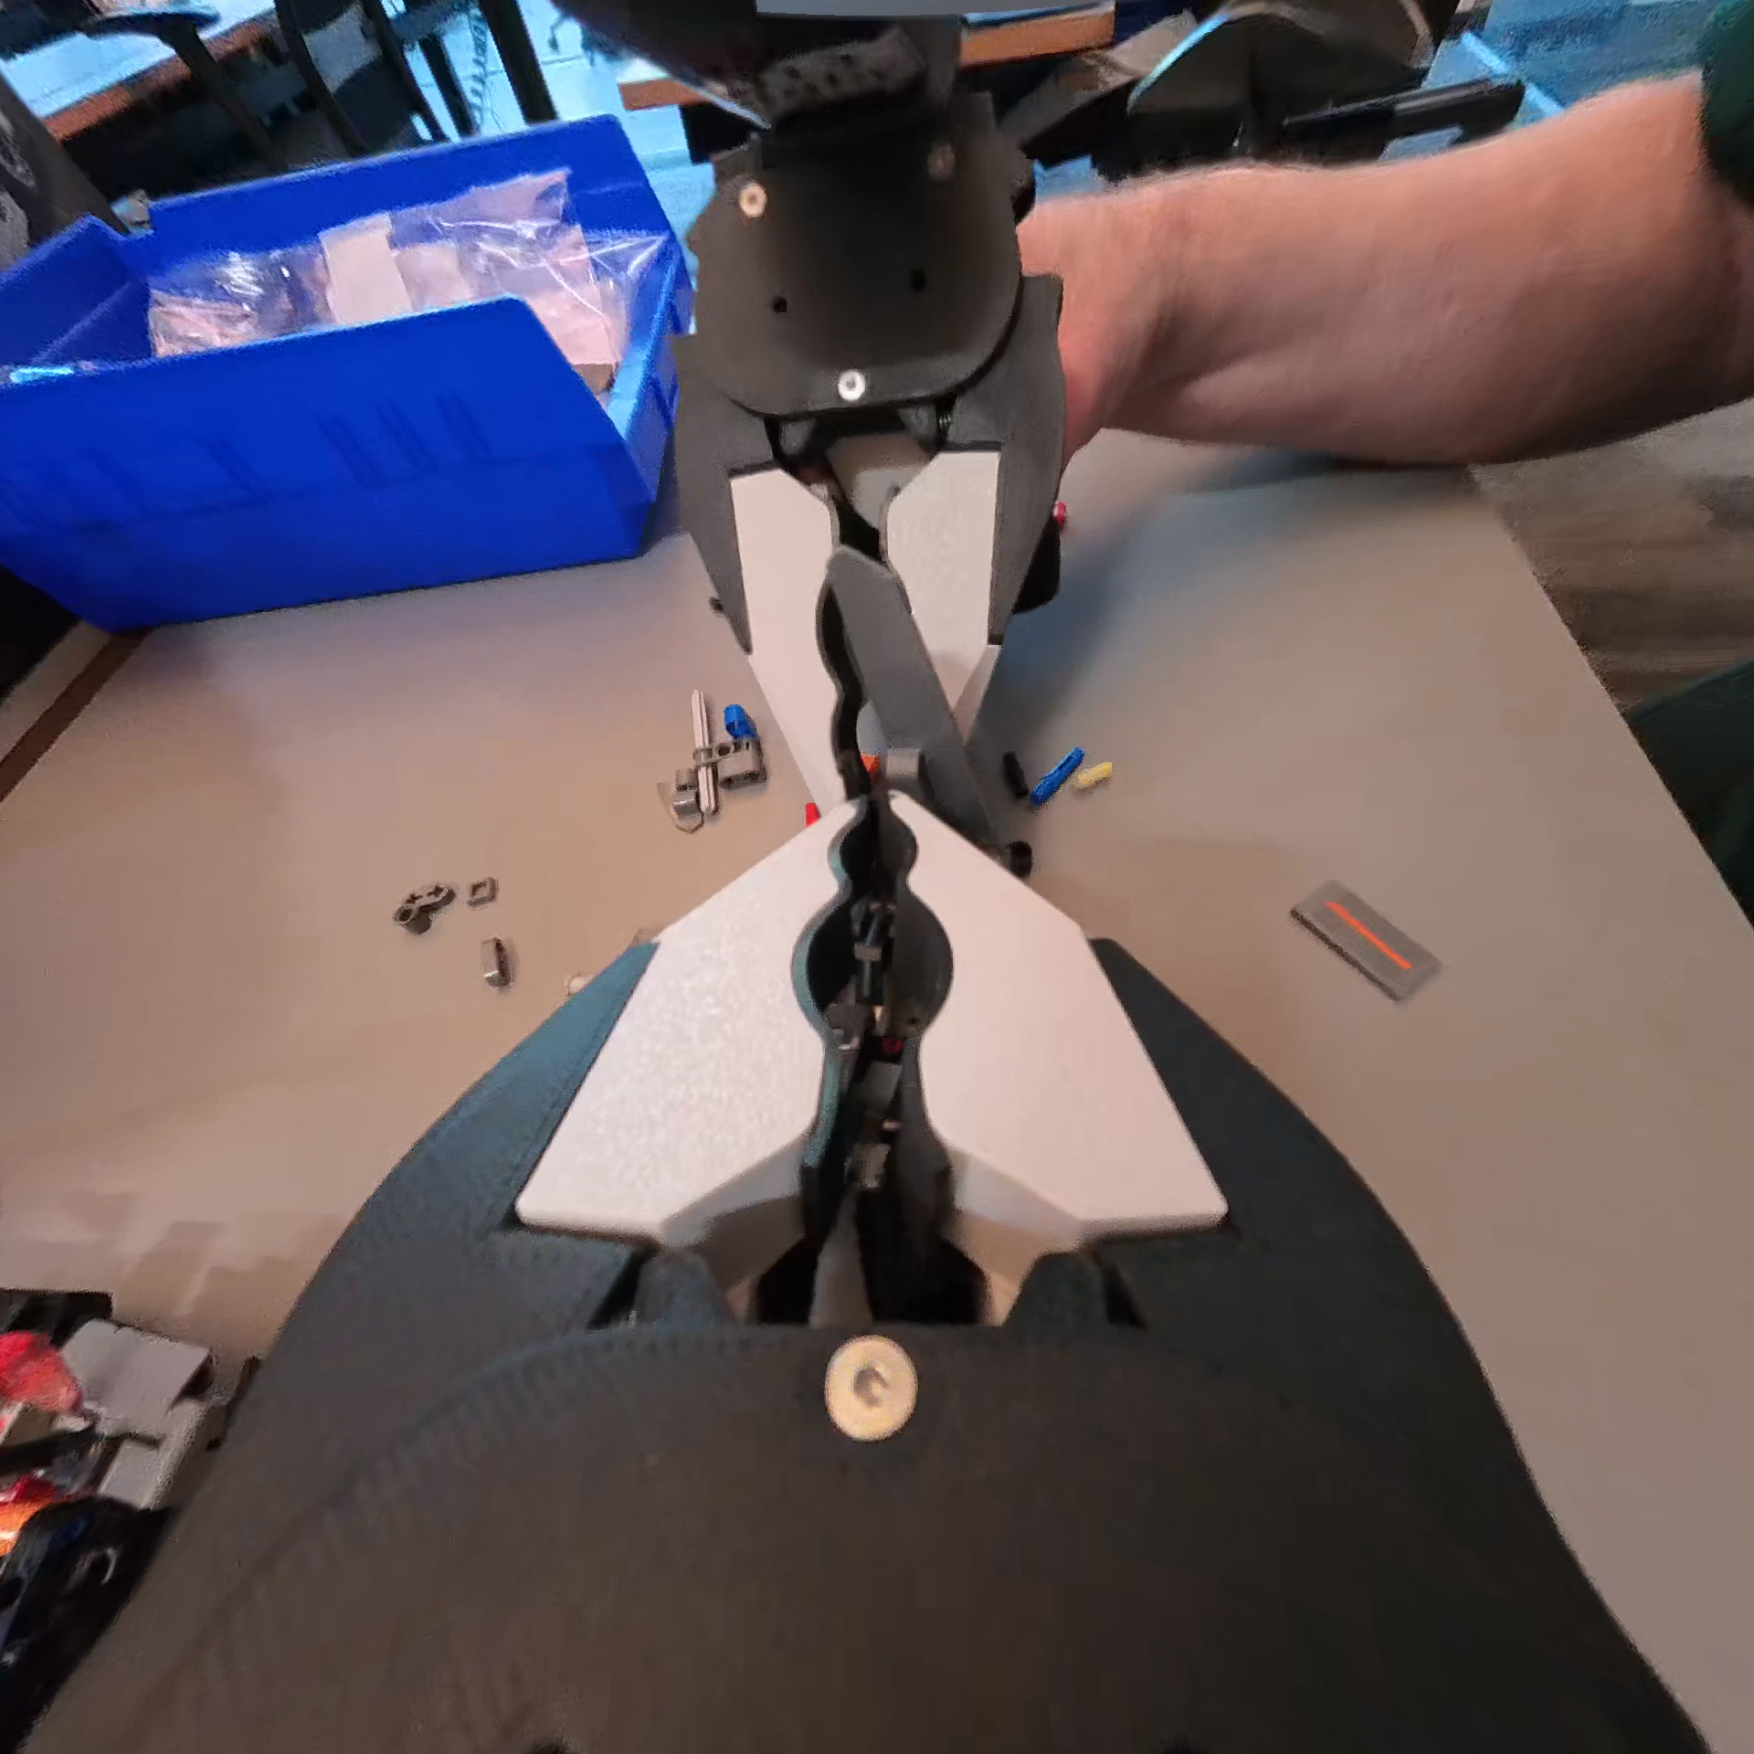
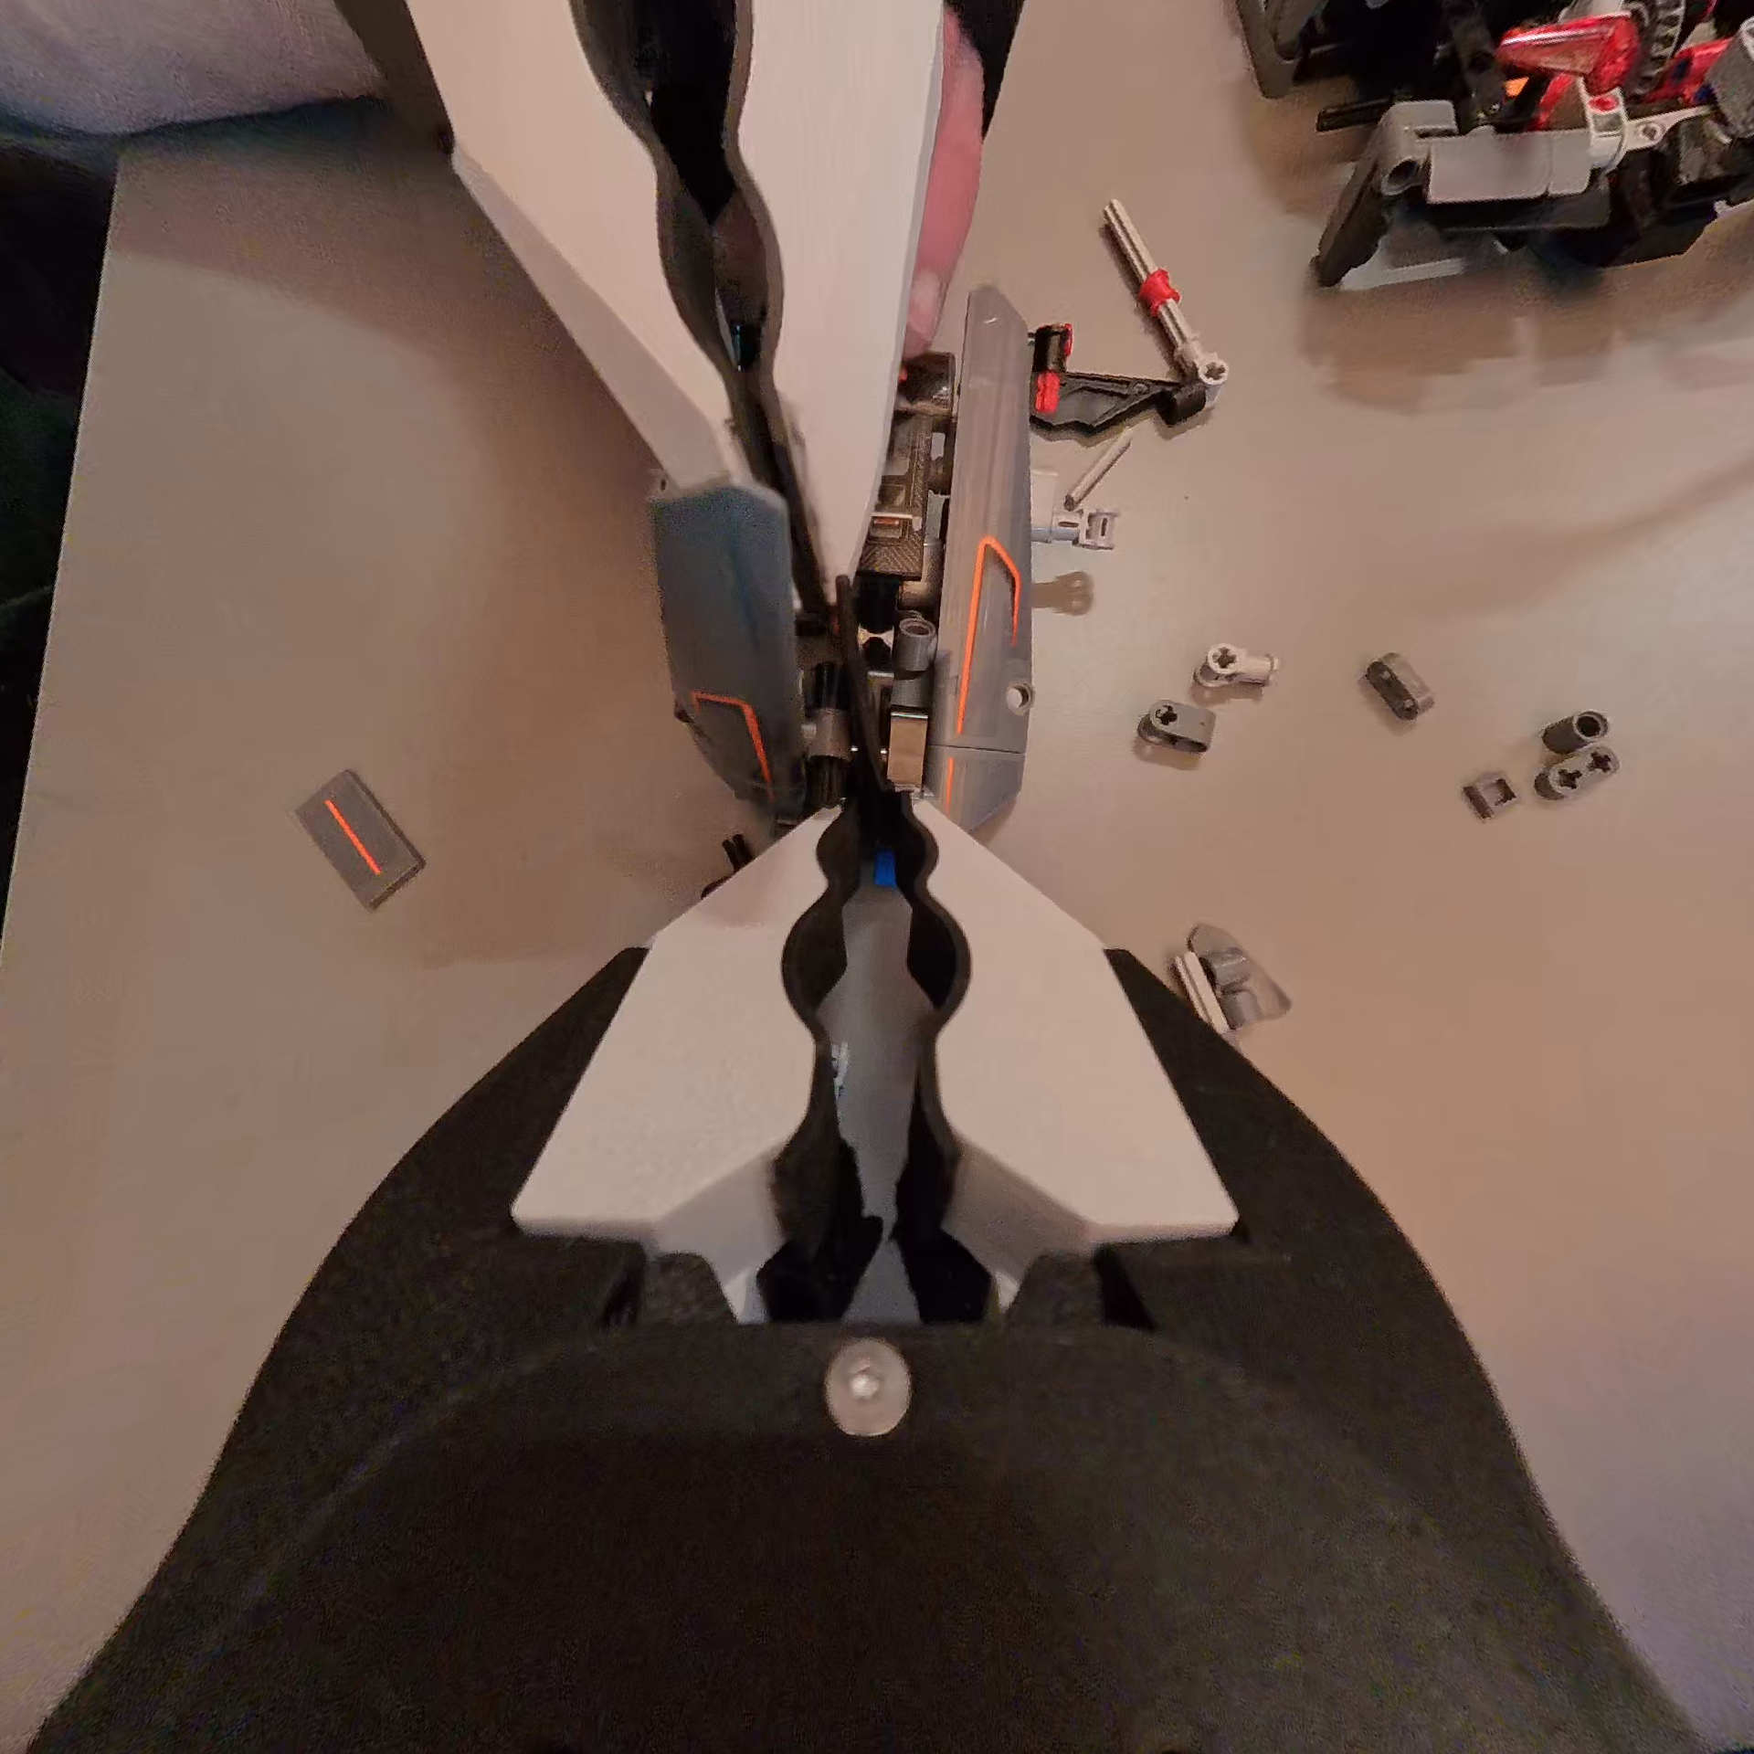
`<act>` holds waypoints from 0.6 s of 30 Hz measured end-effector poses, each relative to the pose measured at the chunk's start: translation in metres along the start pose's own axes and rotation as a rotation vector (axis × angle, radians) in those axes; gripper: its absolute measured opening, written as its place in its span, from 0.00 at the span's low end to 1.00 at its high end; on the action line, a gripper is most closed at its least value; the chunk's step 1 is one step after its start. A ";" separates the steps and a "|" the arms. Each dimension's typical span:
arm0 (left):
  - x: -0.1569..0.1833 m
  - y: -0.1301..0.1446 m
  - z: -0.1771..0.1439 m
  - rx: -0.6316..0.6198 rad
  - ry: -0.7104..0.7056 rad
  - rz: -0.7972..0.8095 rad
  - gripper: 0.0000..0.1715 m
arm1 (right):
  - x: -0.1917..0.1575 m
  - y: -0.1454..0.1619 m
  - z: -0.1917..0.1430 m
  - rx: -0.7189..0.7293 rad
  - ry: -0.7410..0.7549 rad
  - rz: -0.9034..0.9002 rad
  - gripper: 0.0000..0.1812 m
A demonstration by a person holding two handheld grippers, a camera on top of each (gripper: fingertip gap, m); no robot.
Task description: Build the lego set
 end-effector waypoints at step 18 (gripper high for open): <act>0.003 0.015 0.011 -0.164 -0.002 0.041 0.05 | -0.001 0.000 0.000 0.002 -0.002 -0.001 0.03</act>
Point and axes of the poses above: each gripper's, where its closed fingertips meet, z out along the fingers, y out of its underside, x = y × z across the jaws, the point moved 4 cm from there along -z, back along the fingers, and after that the axes turned 6 degrees about x, right-handed, at the moved point
